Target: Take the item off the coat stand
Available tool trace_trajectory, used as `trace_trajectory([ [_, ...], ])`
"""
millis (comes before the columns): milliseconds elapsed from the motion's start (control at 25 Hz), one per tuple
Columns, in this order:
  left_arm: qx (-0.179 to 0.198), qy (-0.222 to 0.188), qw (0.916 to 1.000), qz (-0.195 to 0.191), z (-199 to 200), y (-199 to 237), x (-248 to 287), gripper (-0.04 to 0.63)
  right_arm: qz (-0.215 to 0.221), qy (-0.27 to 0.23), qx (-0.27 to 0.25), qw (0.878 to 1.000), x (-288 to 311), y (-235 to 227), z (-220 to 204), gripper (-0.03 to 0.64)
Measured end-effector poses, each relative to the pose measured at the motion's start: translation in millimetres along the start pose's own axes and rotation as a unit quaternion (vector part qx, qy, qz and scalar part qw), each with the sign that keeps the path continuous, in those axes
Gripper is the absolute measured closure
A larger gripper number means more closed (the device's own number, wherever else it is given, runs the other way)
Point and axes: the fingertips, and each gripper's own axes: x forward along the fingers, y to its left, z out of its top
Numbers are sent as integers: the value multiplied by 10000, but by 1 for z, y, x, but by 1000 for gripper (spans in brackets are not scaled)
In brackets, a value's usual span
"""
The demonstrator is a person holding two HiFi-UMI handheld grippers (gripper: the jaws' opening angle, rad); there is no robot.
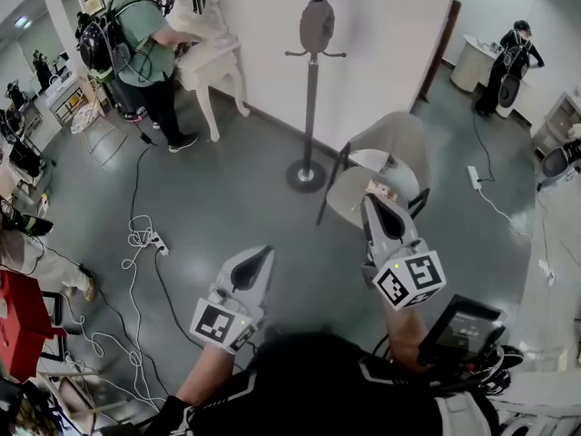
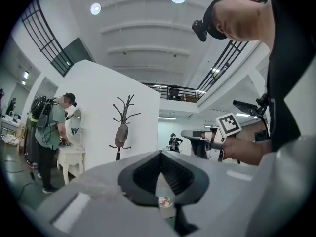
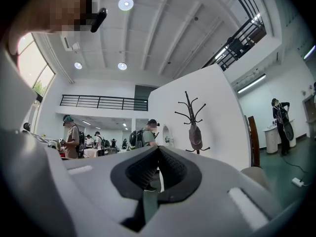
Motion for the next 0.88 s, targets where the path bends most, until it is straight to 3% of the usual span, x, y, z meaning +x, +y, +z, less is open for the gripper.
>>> trace_trajectory([
  [440, 181, 12, 9998, -65, -4, 14, -11, 606, 38, 1, -59, 10000, 12, 15, -3, 609],
  [880, -53, 70, 9995, -287, -7, 44, -32, 606, 16, 51, -170, 9998, 38, 48, -10, 609],
])
